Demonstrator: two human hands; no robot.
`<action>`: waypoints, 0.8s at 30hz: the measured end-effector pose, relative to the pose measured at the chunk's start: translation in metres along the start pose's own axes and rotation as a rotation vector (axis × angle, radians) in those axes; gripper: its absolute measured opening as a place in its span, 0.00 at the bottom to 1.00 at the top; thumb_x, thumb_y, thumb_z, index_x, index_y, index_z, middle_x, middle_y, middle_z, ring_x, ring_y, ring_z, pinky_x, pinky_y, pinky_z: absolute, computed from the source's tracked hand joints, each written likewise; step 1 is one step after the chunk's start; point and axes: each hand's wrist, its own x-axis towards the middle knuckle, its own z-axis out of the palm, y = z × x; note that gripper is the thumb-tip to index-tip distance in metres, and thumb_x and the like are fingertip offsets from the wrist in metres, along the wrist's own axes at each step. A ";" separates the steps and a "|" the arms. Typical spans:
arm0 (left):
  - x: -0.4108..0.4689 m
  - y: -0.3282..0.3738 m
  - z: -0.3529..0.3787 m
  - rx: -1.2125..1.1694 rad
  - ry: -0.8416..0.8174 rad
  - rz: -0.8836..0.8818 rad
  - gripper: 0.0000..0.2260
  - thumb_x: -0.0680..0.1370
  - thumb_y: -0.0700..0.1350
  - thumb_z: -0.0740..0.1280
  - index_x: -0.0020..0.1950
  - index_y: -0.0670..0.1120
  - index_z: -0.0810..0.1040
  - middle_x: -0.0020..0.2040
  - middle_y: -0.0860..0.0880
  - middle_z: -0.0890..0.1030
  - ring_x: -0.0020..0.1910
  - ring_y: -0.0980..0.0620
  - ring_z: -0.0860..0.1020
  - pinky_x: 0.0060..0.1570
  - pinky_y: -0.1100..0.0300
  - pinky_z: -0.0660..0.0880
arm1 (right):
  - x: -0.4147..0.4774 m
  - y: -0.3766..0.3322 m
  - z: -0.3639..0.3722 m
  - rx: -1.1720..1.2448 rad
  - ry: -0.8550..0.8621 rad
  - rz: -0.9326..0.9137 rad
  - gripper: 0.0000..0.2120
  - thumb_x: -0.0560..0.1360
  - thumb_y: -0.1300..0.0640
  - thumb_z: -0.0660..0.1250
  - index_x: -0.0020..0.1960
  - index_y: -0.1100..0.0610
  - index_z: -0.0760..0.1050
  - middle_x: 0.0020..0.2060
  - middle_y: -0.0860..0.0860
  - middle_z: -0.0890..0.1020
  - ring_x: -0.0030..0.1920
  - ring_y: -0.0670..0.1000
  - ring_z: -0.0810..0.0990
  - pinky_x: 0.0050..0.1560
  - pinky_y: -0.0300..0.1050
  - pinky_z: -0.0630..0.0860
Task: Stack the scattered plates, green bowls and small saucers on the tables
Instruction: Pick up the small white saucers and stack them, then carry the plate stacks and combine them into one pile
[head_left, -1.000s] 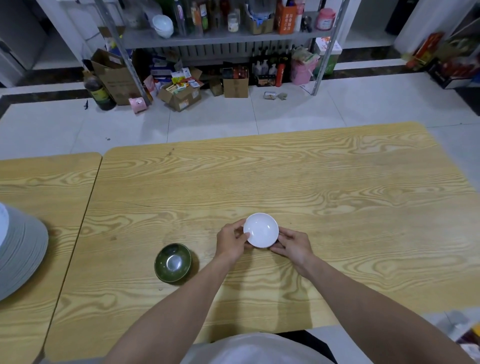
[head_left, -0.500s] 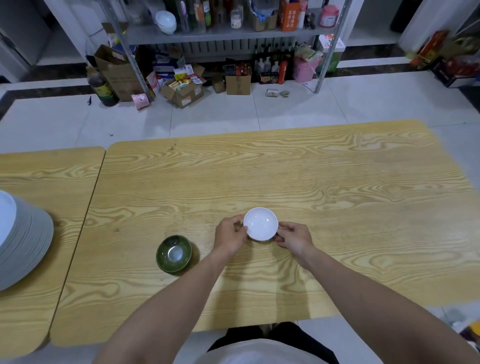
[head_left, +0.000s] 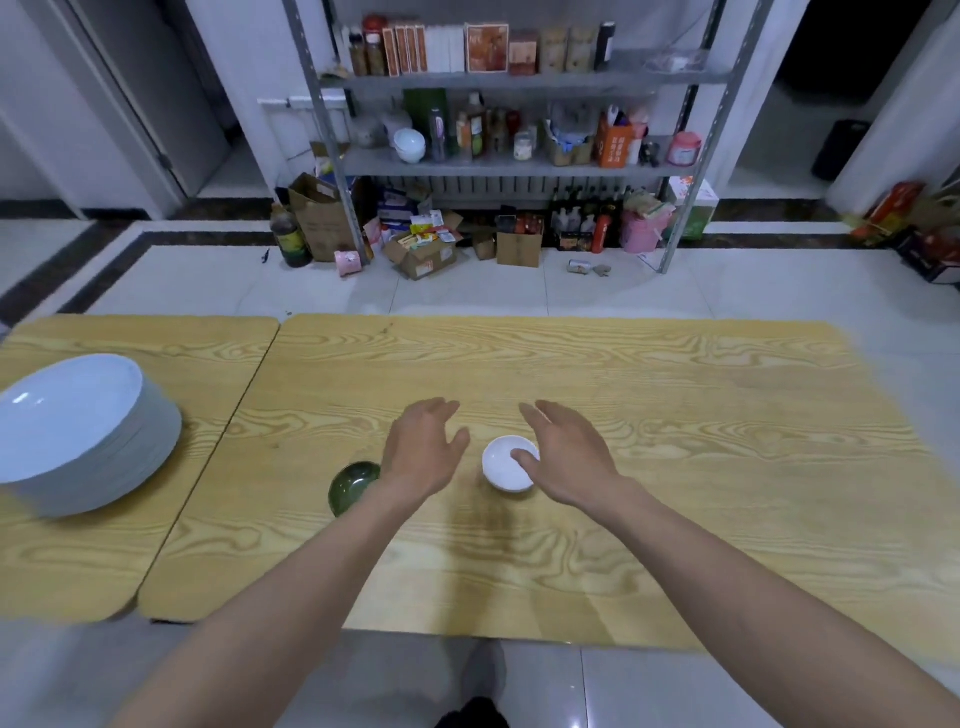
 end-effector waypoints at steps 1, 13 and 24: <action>-0.008 0.003 -0.008 0.081 0.027 0.012 0.22 0.80 0.52 0.64 0.73 0.46 0.71 0.74 0.44 0.70 0.74 0.45 0.64 0.72 0.53 0.60 | -0.006 -0.005 -0.006 -0.036 0.007 -0.029 0.31 0.82 0.44 0.58 0.80 0.52 0.53 0.78 0.54 0.58 0.78 0.54 0.53 0.76 0.50 0.52; -0.111 0.020 -0.108 0.396 0.219 -0.109 0.26 0.81 0.58 0.58 0.77 0.50 0.64 0.78 0.47 0.62 0.78 0.45 0.57 0.75 0.47 0.54 | -0.055 -0.070 -0.050 -0.179 0.062 -0.252 0.35 0.81 0.39 0.55 0.81 0.52 0.49 0.79 0.56 0.54 0.79 0.57 0.50 0.77 0.58 0.47; -0.172 -0.039 -0.157 0.402 0.287 -0.210 0.27 0.81 0.59 0.57 0.77 0.50 0.62 0.79 0.47 0.61 0.78 0.46 0.55 0.76 0.47 0.54 | -0.067 -0.170 -0.051 -0.202 0.118 -0.386 0.34 0.81 0.39 0.55 0.80 0.52 0.50 0.79 0.55 0.55 0.79 0.56 0.51 0.78 0.58 0.46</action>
